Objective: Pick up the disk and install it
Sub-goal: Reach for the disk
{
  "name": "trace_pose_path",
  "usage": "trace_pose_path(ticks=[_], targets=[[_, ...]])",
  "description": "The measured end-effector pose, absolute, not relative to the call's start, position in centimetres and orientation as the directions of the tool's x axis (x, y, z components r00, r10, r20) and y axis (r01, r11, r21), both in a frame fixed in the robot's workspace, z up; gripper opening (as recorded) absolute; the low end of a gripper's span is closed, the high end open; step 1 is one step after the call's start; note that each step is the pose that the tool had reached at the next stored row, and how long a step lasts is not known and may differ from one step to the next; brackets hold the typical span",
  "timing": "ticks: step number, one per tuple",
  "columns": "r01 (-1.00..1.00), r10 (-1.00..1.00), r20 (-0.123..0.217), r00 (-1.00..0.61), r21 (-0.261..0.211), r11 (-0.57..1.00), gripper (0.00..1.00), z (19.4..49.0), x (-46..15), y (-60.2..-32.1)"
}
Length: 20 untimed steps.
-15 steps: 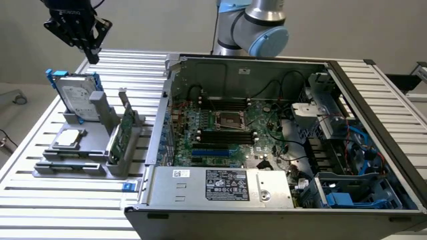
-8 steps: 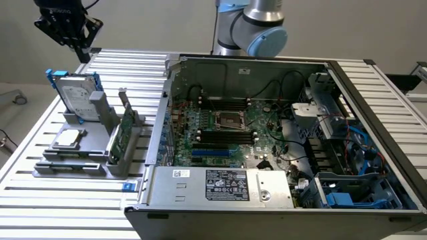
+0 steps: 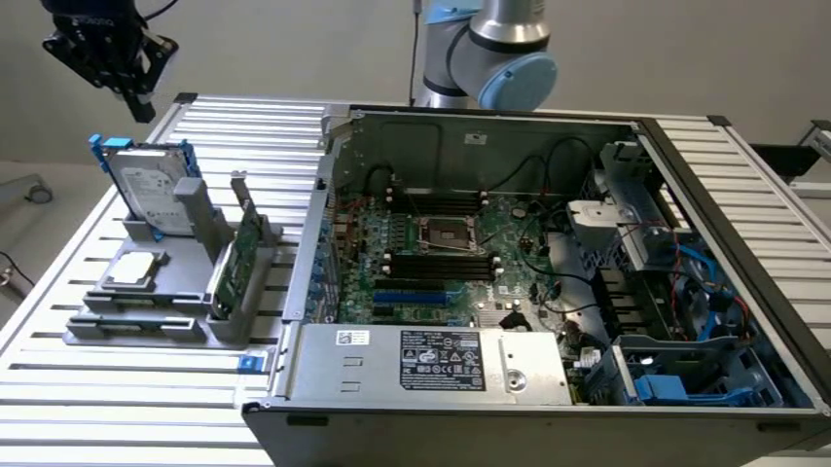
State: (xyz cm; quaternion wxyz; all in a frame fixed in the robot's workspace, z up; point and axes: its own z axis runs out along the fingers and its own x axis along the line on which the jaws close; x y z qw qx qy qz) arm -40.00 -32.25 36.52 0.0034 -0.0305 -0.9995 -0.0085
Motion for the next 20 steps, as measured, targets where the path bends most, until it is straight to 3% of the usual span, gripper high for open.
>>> trace_pose_path(ticks=[20], targets=[[0.047,0.047,0.026,-0.999,0.009,0.999,0.11,36.3,-43.3,-31.9]])
